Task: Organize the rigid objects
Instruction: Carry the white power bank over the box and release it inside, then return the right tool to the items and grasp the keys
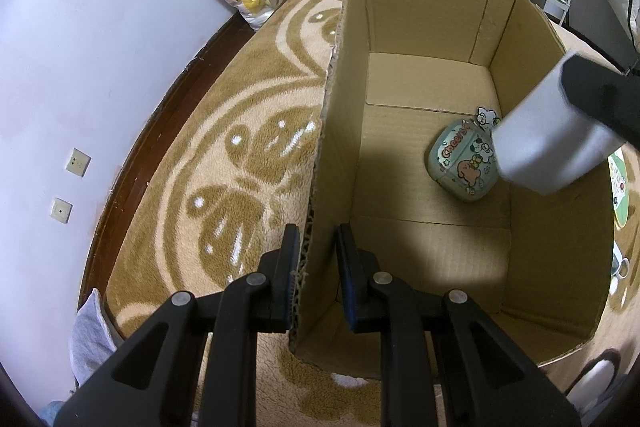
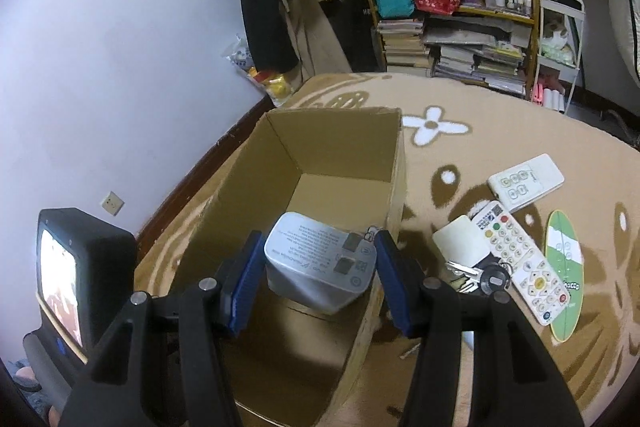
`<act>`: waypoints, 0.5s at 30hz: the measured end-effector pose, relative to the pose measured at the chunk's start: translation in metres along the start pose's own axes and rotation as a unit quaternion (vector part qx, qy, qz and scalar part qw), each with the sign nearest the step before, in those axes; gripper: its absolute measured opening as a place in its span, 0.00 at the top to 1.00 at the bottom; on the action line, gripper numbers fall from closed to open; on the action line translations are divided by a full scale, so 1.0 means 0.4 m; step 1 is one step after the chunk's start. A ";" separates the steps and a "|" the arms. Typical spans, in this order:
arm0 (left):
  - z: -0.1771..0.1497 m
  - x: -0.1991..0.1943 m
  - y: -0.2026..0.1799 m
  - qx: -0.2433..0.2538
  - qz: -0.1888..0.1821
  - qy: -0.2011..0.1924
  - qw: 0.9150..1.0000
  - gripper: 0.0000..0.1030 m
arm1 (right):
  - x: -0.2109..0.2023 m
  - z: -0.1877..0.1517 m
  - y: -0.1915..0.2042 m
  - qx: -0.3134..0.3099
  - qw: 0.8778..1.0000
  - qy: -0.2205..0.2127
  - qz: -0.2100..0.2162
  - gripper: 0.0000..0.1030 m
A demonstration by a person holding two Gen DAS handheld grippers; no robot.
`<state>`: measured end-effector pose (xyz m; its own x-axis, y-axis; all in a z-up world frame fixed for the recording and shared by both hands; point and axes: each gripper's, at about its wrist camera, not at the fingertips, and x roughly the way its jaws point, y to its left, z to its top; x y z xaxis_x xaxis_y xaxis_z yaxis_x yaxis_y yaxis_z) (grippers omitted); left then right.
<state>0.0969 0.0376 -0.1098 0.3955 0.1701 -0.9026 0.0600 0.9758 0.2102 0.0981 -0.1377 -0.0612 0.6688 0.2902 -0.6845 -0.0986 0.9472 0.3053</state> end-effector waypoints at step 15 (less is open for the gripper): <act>-0.001 0.008 0.005 0.002 0.000 0.006 1.000 0.82 | -0.084 0.098 -0.104 0.008 0.997 -0.038 -0.066 0.12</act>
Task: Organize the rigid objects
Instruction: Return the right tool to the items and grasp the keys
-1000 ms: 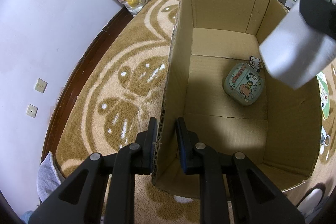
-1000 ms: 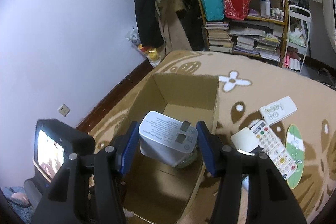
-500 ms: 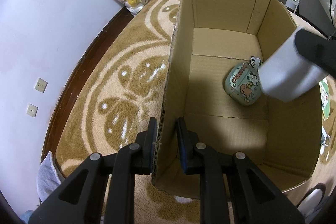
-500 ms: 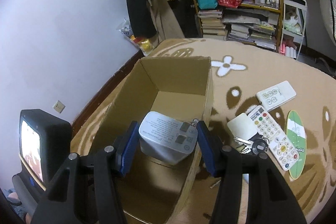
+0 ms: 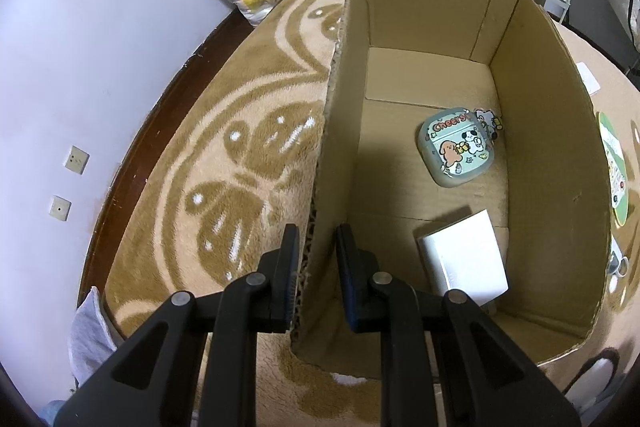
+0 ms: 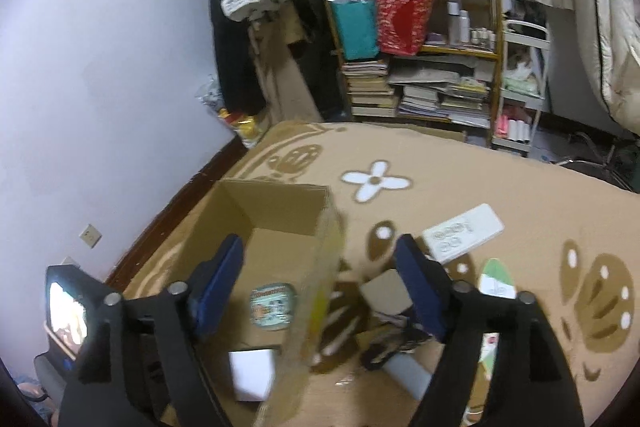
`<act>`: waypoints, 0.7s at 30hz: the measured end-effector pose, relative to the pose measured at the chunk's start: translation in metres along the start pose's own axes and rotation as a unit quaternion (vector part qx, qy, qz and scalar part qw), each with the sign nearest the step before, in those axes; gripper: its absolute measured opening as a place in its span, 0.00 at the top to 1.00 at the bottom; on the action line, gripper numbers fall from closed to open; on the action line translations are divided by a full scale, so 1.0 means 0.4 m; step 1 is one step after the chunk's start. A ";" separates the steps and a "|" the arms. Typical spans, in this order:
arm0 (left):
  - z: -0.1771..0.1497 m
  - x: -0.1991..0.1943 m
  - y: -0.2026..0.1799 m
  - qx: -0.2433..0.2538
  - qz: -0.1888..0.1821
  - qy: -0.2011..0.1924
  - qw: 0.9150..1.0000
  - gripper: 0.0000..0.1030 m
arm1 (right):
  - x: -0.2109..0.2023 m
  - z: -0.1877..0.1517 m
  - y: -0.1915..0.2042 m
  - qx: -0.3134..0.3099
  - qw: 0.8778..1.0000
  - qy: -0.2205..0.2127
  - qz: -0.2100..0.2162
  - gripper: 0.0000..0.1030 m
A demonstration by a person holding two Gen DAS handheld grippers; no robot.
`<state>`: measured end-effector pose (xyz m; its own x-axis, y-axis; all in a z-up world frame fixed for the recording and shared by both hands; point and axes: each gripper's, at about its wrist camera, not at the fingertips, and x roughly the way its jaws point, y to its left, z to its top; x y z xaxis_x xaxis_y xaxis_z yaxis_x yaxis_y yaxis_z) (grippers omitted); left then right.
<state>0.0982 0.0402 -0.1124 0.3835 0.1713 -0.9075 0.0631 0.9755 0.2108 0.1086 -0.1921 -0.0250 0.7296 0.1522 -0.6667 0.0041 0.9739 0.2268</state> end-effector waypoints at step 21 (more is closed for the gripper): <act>0.001 -0.003 -0.003 0.001 0.002 0.001 1.000 0.82 | 0.117 -0.104 -0.169 0.063 0.994 0.079 -0.050 0.00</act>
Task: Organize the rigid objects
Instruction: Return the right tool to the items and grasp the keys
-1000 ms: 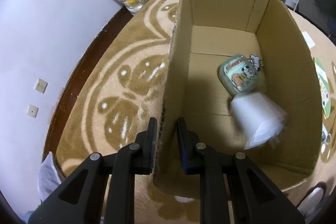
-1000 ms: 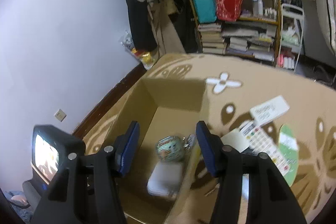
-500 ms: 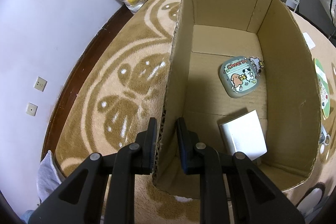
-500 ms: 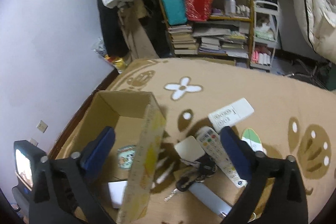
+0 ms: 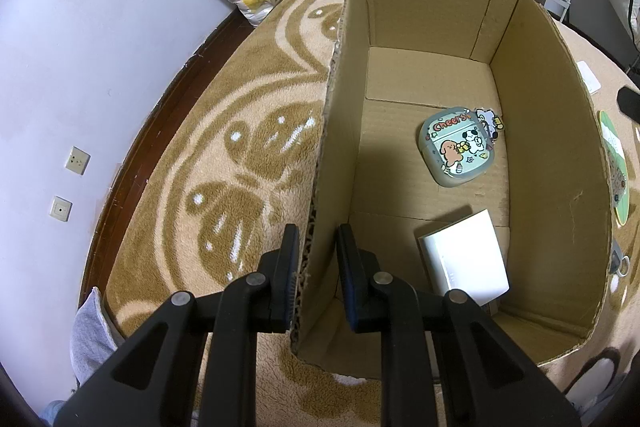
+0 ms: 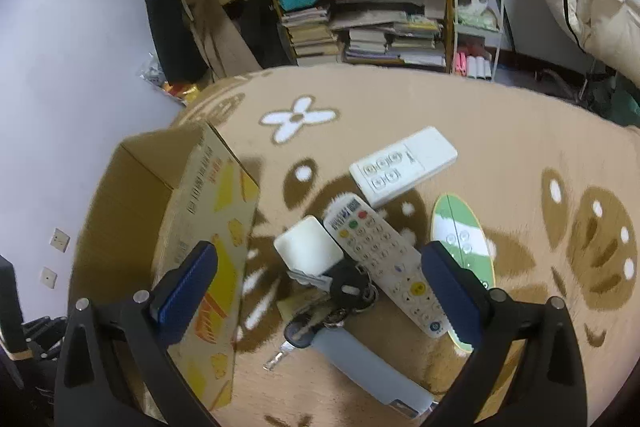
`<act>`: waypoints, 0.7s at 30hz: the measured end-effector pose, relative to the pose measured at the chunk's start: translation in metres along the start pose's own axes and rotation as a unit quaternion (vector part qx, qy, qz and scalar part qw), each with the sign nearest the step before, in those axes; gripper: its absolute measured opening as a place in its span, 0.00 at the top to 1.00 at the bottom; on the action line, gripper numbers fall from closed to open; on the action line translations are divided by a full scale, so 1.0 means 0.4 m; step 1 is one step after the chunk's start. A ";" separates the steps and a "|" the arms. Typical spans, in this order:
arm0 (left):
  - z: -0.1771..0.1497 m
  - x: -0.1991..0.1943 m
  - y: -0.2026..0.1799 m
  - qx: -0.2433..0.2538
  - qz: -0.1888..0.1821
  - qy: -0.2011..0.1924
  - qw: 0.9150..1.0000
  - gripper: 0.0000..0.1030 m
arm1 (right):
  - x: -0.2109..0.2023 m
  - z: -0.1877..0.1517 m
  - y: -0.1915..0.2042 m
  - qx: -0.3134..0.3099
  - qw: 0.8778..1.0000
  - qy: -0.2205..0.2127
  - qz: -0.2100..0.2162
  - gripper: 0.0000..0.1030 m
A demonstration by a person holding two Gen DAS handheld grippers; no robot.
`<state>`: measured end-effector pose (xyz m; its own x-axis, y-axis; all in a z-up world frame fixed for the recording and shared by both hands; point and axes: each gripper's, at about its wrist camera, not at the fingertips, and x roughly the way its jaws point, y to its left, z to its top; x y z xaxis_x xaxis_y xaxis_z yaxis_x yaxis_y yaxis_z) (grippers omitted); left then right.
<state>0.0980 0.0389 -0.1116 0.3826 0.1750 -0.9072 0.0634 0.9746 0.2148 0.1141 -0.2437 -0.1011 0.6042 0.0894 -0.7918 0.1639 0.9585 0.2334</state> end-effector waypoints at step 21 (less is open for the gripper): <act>0.002 0.000 -0.003 0.000 0.000 -0.001 1.000 0.82 | 0.088 -0.078 -0.019 0.003 0.999 0.042 0.011 0.42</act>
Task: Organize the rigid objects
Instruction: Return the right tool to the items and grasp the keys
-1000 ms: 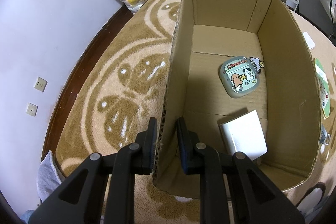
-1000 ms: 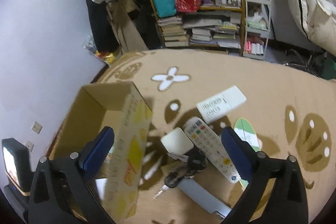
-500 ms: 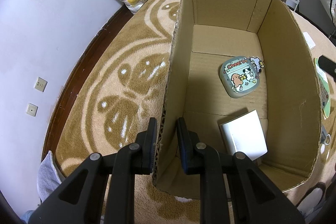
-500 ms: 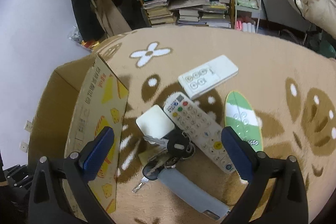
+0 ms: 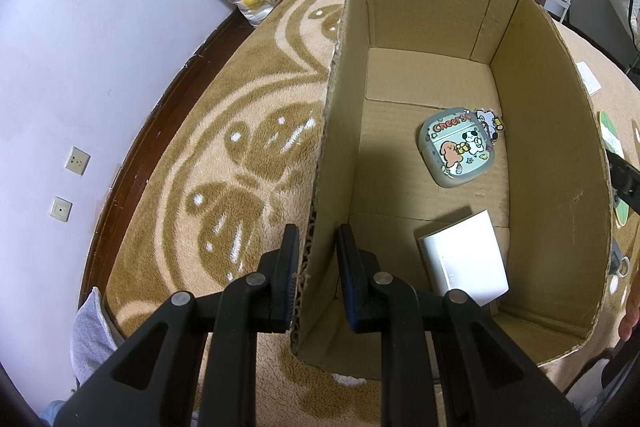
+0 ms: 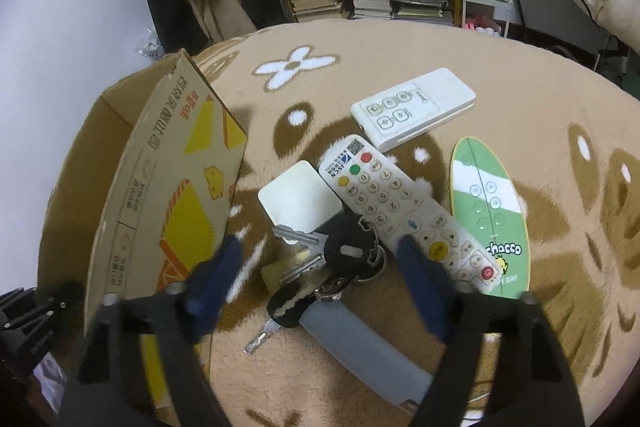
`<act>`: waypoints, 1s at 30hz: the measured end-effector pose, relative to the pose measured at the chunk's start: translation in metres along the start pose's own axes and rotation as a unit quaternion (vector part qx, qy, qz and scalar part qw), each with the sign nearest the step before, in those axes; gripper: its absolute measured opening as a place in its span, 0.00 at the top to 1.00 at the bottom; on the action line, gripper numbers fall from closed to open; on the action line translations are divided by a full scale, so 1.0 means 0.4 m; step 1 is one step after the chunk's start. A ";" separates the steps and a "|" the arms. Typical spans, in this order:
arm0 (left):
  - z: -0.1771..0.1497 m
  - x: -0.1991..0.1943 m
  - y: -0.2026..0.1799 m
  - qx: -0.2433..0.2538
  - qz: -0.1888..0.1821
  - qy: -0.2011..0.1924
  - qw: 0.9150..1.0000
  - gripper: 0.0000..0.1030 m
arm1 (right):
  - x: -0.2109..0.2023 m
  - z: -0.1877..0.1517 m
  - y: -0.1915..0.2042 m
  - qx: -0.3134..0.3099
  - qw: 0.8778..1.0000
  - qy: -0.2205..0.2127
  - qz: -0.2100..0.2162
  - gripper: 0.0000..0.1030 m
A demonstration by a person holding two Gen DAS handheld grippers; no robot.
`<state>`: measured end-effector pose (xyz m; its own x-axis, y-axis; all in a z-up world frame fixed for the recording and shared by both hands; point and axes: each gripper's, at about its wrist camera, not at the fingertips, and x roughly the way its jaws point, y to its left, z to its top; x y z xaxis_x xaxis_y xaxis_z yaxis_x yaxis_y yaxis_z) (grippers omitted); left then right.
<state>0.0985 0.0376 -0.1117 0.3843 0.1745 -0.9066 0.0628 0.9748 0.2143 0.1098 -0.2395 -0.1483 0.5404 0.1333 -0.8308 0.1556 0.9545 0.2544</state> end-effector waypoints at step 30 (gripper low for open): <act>-0.002 0.001 -0.001 0.004 0.002 -0.001 1.000 0.82 | 0.054 -0.007 -0.045 0.030 1.000 -0.001 -0.002 0.67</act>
<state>0.0978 0.0374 -0.1124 0.3860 0.1787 -0.9050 0.0677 0.9729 0.2210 0.1162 -0.2532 -0.1722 0.5417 0.1292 -0.8306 0.2070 0.9372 0.2808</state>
